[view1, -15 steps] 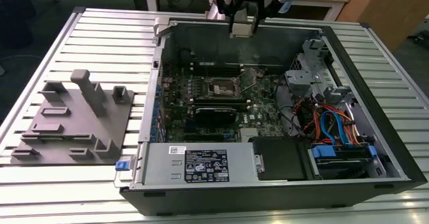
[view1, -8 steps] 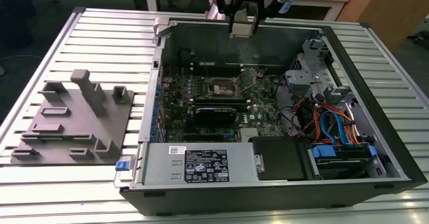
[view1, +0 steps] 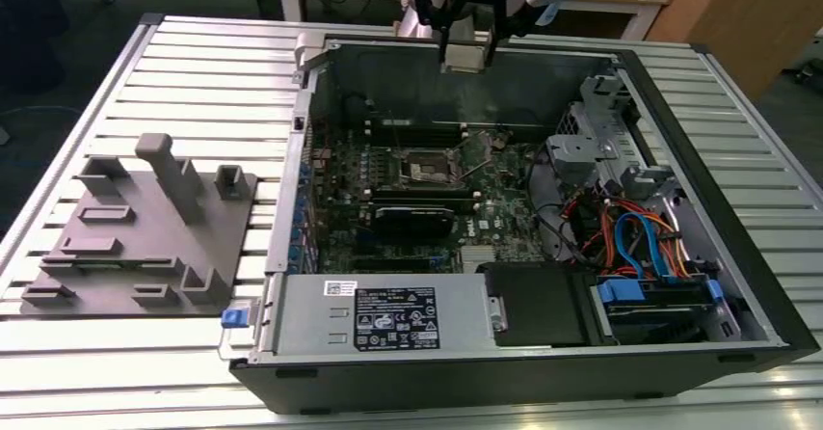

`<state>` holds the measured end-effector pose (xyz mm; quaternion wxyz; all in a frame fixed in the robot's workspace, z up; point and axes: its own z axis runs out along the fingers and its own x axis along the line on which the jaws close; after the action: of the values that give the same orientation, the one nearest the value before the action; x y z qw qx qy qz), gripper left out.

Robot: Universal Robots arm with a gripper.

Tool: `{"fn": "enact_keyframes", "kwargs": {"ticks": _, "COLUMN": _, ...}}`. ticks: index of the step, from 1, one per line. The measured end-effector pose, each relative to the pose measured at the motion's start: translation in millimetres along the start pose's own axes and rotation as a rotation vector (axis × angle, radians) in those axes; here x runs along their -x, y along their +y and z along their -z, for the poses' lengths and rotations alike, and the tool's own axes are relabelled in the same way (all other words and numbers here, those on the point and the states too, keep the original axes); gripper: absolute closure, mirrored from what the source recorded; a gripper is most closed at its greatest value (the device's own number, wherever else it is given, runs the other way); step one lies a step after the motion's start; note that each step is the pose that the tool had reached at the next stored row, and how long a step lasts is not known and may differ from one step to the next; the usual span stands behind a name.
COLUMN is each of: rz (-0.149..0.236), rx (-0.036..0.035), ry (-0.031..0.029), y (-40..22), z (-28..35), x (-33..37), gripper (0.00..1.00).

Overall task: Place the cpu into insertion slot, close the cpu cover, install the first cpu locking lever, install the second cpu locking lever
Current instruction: 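Place the cpu into insertion slot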

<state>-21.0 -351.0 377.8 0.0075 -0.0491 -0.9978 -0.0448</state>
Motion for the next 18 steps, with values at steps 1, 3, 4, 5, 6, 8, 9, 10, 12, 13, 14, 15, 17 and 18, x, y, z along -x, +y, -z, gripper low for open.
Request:
{"fn": "enact_keyframes", "kwargs": {"ticks": 1, "rz": 0.0, "rx": 0.0, "ry": 0.0, "y": 0.0, "z": 0.0, "x": 0.0, "gripper": 0.46}}
{"fn": "enact_keyframes", "kwargs": {"ticks": 3, "rz": 0.0, "rx": 0.0, "ry": 0.0, "y": 0.0, "z": 0.0, "x": 0.0, "gripper": 0.46}}
{"fn": "enact_keyframes", "kwargs": {"ticks": 4, "rz": 0.0, "rx": 0.0, "ry": 0.0, "y": 0.0, "z": 0.0, "x": 0.0, "gripper": 0.46}}
{"fn": "enact_keyframes", "kwargs": {"ticks": 5, "rz": 0.0, "rx": 0.0, "ry": 0.0, "y": 0.0, "z": 0.0, "x": 0.0, "gripper": 0.46}}
{"fn": "enact_keyframes", "kwargs": {"ticks": 6, "rz": 0.0, "rx": 0.0, "ry": 0.0, "y": 0.0, "z": 0.0, "x": 0.0, "gripper": 0.46}}
{"fn": "enact_keyframes", "kwargs": {"ticks": 8, "rz": 0.0, "rx": 0.0, "ry": 0.0, "y": 0.0, "z": 0.0, "x": 0.0, "gripper": 0.46}}
{"fn": "enact_keyframes", "kwargs": {"ticks": 9, "rz": 0.0, "rx": 0.0001, "ry": 0.0, "y": 0.0, "z": 0.0, "x": 0.0, "gripper": 0.46}}
{"fn": "enact_keyframes", "kwargs": {"ticks": 10, "rz": -0.001, "rx": 0.0, "ry": 0.0, "y": 0.0, "z": 0.0, "x": 0.0, "gripper": 0.46}}
{"fn": "enact_keyframes", "kwargs": {"ticks": 12, "rz": -0.012, "rx": 0.0003, "ry": -0.0011, "y": 0.0, "z": 0.0, "x": -0.1, "gripper": 0.46}}
{"fn": "enact_keyframes", "kwargs": {"ticks": 13, "rz": -0.024, "rx": 0.0005, "ry": -0.0022, "y": 0.0, "z": 0.0, "x": 0.0, "gripper": 0.46}}
{"fn": "enact_keyframes", "kwargs": {"ticks": 14, "rz": -0.038, "rx": 0.0006, "ry": -0.0034, "y": 0.0, "z": 0.0, "x": 0.0, "gripper": 0.46}}
{"fn": "enact_keyframes", "kwargs": {"ticks": 15, "rz": -0.053, "rx": 0.0009, "ry": -0.0048, "y": 0.0, "z": -0.1, "x": 0.0, "gripper": 0.46}}
{"fn": "enact_keyframes", "kwargs": {"ticks": 17, "rz": -0.085, "rx": 0.0014, "ry": -0.0076, "y": 0.0, "z": -0.2, "x": 0.0, "gripper": 0.46}}
{"fn": "enact_keyframes", "kwargs": {"ticks": 18, "rz": -0.103, "rx": 0.0017, "ry": -0.0092, "y": 0.0, "z": -0.3, "x": 0.0, "gripper": 0.46}}
